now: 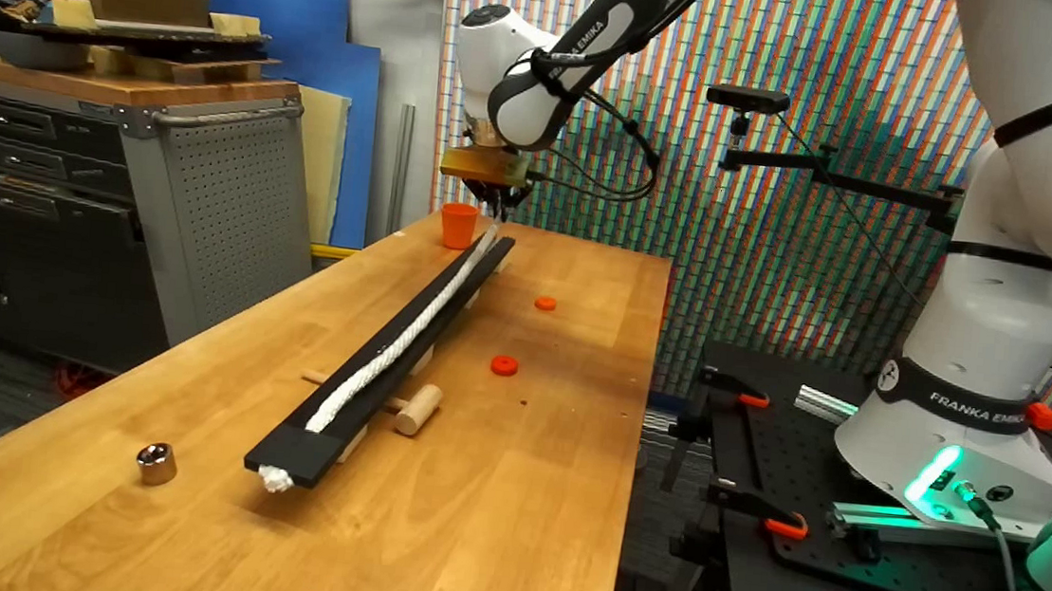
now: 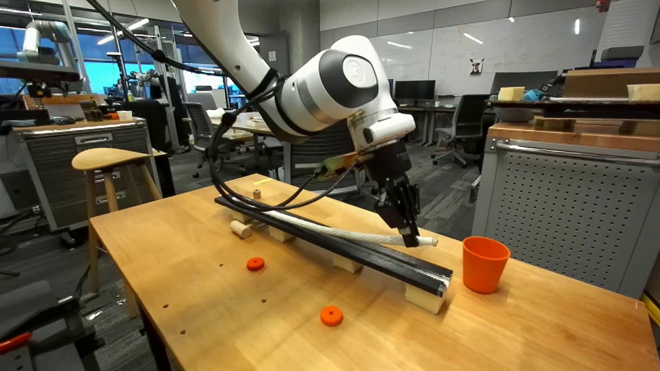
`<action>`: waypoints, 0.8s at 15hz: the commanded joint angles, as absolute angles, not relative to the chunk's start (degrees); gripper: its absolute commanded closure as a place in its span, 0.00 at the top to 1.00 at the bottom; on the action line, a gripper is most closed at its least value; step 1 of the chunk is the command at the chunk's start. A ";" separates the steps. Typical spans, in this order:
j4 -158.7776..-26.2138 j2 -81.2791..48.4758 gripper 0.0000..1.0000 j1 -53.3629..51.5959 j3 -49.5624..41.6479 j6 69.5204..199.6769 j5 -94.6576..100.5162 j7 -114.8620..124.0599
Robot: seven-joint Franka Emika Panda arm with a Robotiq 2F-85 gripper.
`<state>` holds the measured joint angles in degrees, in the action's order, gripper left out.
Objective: Pick up the white rope and put it in between the black object.
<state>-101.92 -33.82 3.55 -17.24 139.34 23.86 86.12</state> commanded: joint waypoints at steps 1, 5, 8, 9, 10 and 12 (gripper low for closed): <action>-97.42 -37.18 0.03 3.62 -18.13 136.95 21.11 84.70; -97.02 -39.09 0.03 3.63 -18.42 136.95 19.97 84.55; -96.25 -40.67 0.03 3.55 -18.43 137.10 19.42 84.43; -95.92 -41.10 0.03 3.48 -18.46 137.10 19.30 84.45; -95.46 -41.67 0.03 3.46 -18.46 137.28 19.15 84.57; -94.53 -42.49 0.03 3.41 -18.51 137.40 18.94 84.68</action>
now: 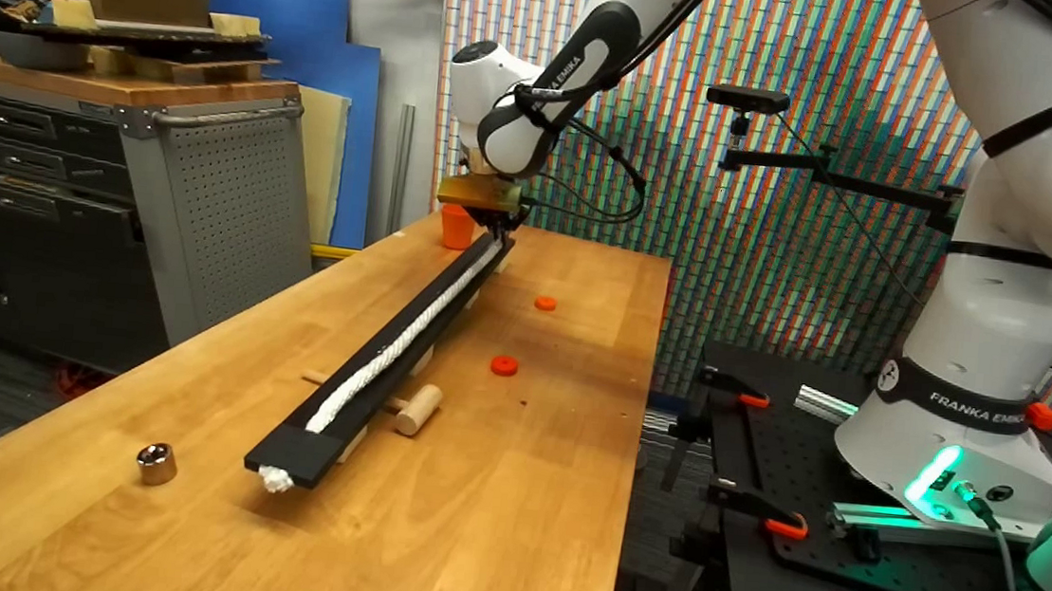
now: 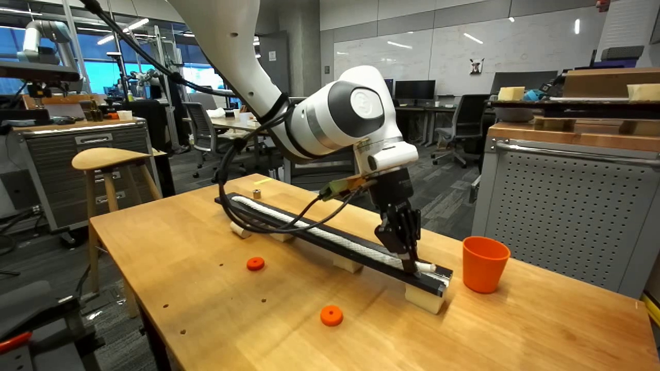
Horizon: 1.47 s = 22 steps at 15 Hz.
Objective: Pick up the white rope and put it in between the black object.
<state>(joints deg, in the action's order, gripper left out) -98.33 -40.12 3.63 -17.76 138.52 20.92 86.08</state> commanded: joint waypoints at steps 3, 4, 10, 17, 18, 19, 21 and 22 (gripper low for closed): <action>-93.00 -43.44 0.03 3.36 -18.82 137.31 18.75 84.95; -92.65 -43.62 0.03 3.42 -18.85 137.33 18.64 84.98; -91.11 -44.79 0.03 3.78 -19.57 137.28 16.83 85.32; -91.19 -45.14 0.03 3.75 -20.06 137.23 16.29 85.13; -91.21 -45.17 0.03 3.77 -20.05 137.22 16.30 85.05; -91.24 -45.17 0.03 3.86 -19.91 137.24 16.22 84.81; -91.22 -45.16 0.37 3.86 -19.86 137.24 16.26 84.65; -91.19 -45.14 0.43 3.84 -19.96 137.24 16.32 84.66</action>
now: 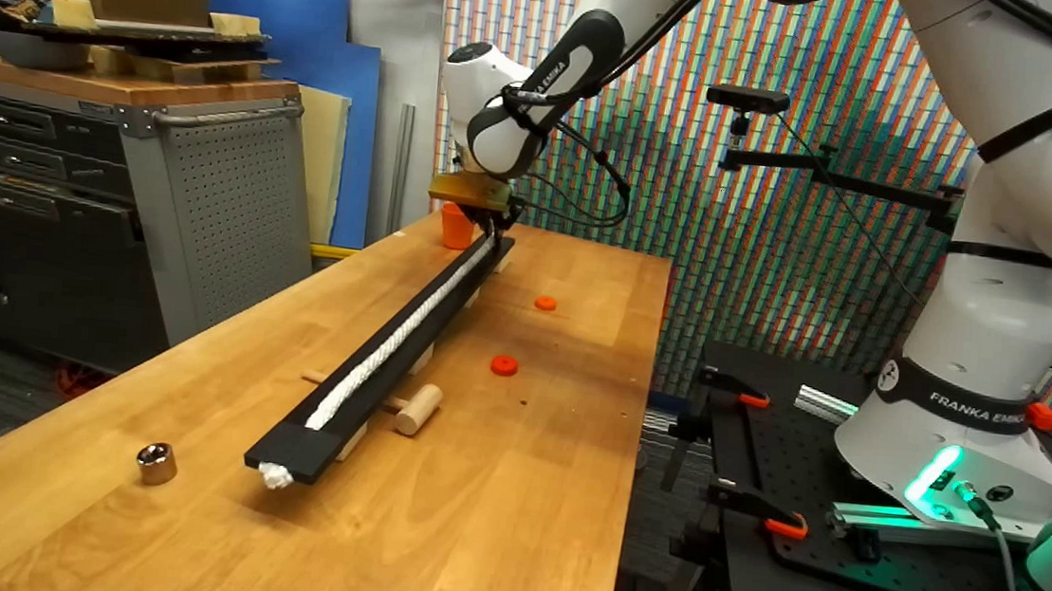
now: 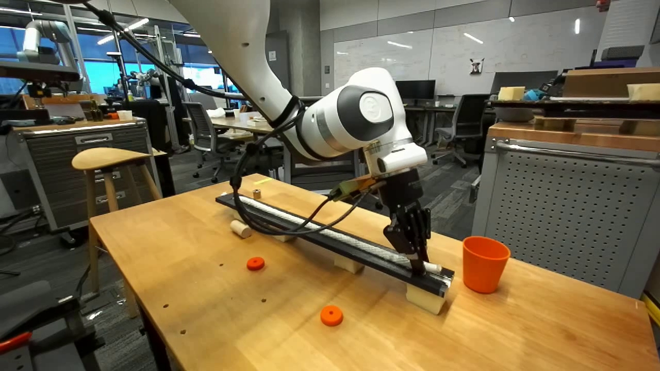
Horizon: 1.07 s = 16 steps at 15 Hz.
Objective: Pick up the white rope and put it in between the black object.
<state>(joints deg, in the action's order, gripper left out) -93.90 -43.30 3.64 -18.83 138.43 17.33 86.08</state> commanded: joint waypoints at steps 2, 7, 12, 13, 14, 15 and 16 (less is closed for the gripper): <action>-91.23 -45.09 0.58 3.90 -20.25 137.38 16.25 84.78; -94.29 -42.00 0.96 2.86 -21.04 139.82 17.28 85.08; -102.66 -33.82 1.00 -1.12 -22.36 145.71 21.24 84.37; -106.02 -30.88 1.00 -2.64 -22.76 146.76 23.49 83.36; -108.32 -28.75 1.00 -3.92 -23.22 147.62 25.59 83.01; -110.93 -26.30 1.00 -5.12 -23.44 148.24 27.85 82.49; -113.71 -23.62 1.00 -6.23 -23.58 149.05 30.37 82.17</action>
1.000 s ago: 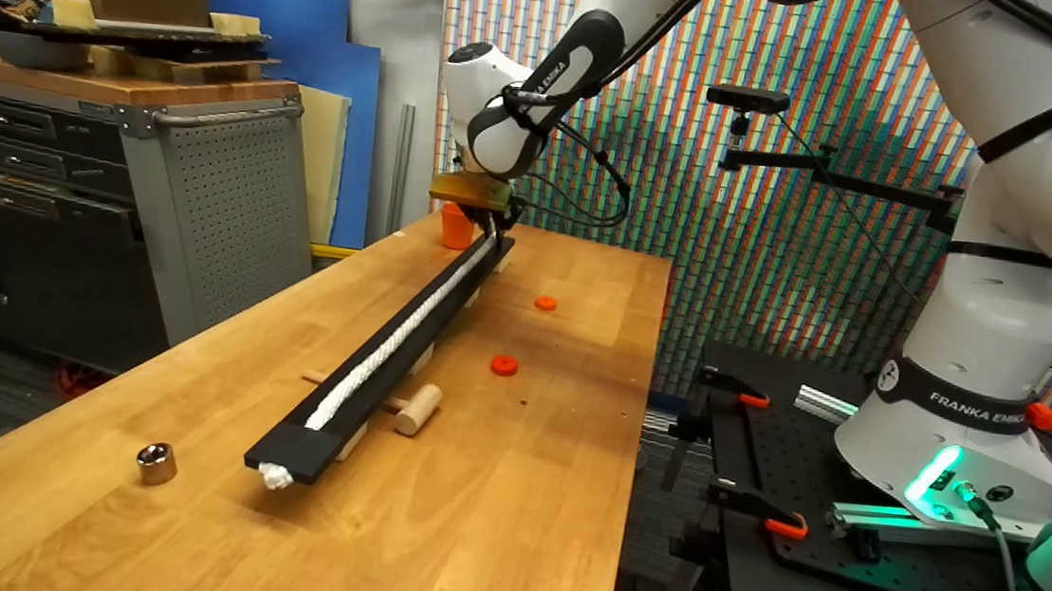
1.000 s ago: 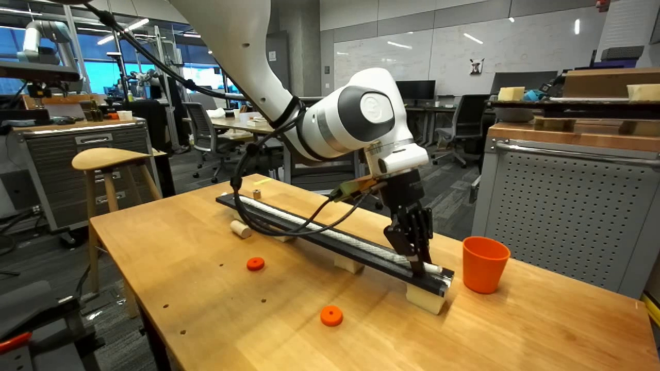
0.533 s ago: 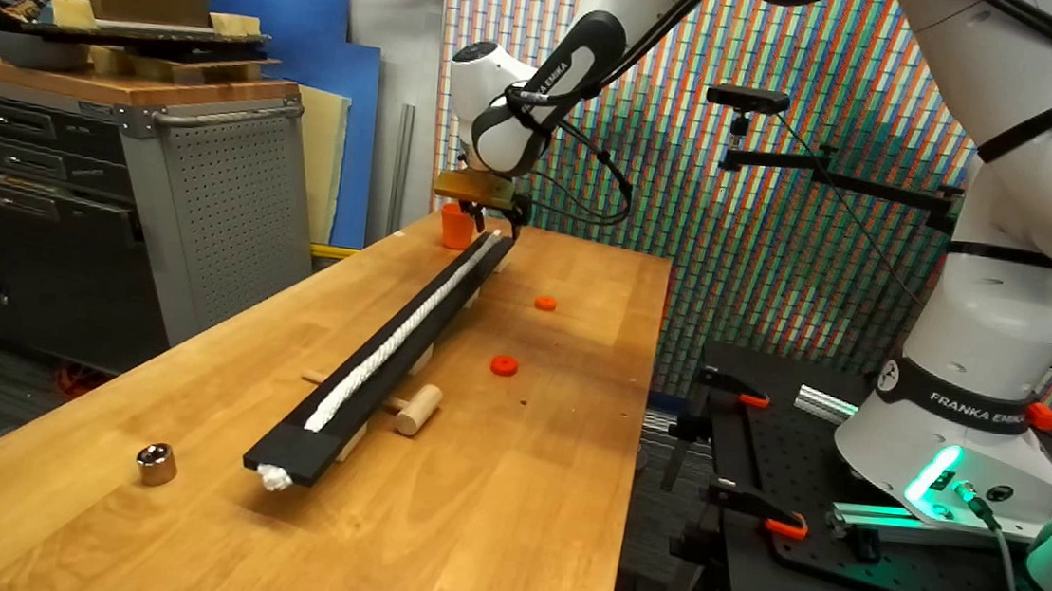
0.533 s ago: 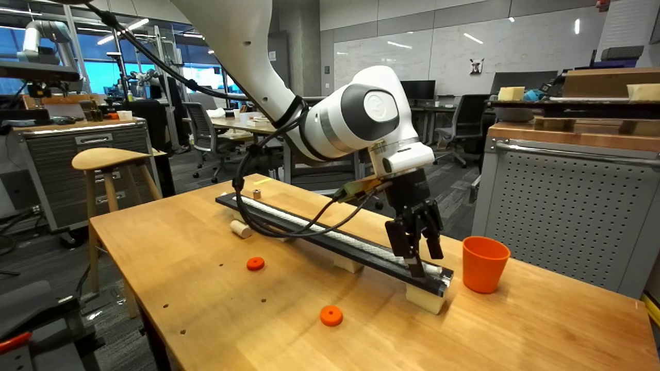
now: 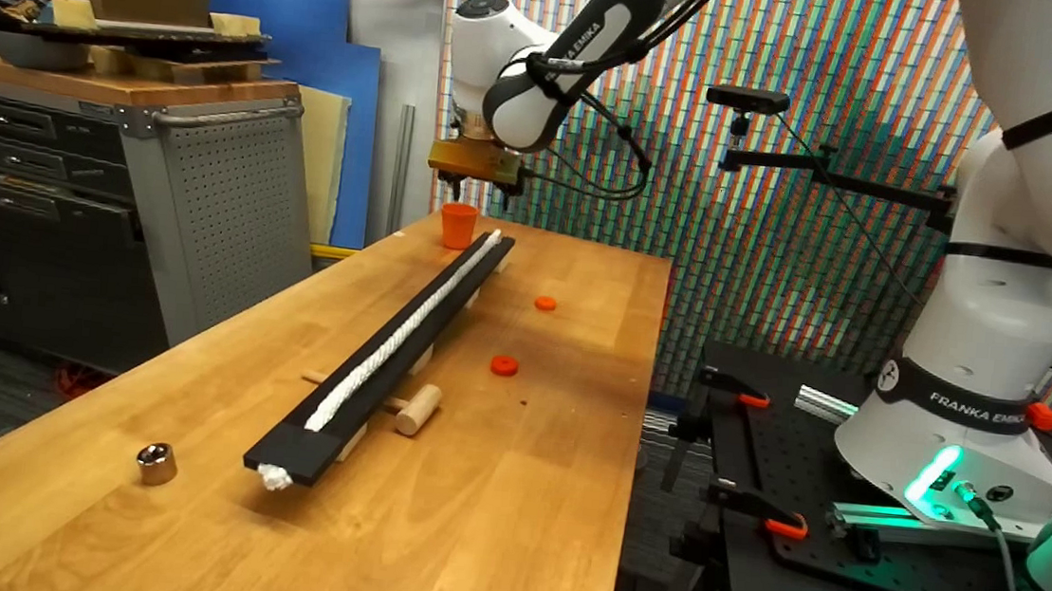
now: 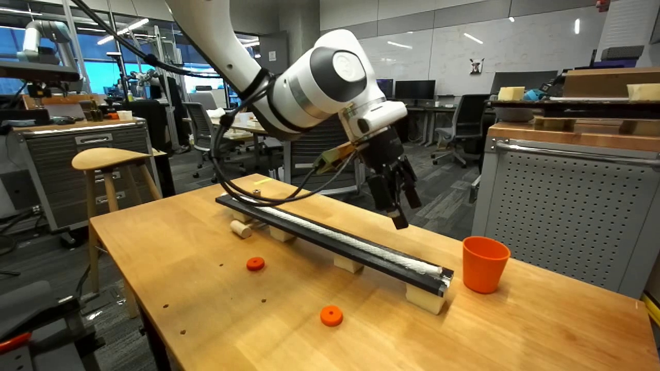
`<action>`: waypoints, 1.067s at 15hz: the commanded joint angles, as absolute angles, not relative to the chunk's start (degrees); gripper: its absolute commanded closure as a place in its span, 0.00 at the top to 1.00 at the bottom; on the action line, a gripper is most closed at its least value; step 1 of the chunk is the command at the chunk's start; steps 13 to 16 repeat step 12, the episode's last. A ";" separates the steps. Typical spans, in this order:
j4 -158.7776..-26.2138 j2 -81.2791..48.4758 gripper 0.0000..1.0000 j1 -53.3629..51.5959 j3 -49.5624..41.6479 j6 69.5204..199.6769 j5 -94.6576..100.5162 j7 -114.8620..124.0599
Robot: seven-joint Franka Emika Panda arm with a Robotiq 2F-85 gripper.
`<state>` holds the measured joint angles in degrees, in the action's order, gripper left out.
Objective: Pick up the white rope and put it in between the black object.
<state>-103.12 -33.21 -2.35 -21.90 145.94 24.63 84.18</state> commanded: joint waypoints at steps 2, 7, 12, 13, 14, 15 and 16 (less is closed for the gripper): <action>-119.35 -17.79 1.00 -7.88 -23.09 150.00 35.11 81.70; -121.63 -14.40 1.00 -5.63 -18.29 148.83 40.90 83.75; -125.95 -10.01 1.00 -4.93 -17.15 149.34 42.20 83.51; -125.95 -10.01 1.00 -4.93 -17.15 149.34 42.20 83.51; -125.95 -10.01 1.00 -4.93 -17.15 149.34 42.20 83.51; -125.95 -10.01 1.00 -4.93 -17.15 149.34 42.20 83.51; -125.95 -10.01 1.00 -4.93 -17.15 149.34 42.20 83.51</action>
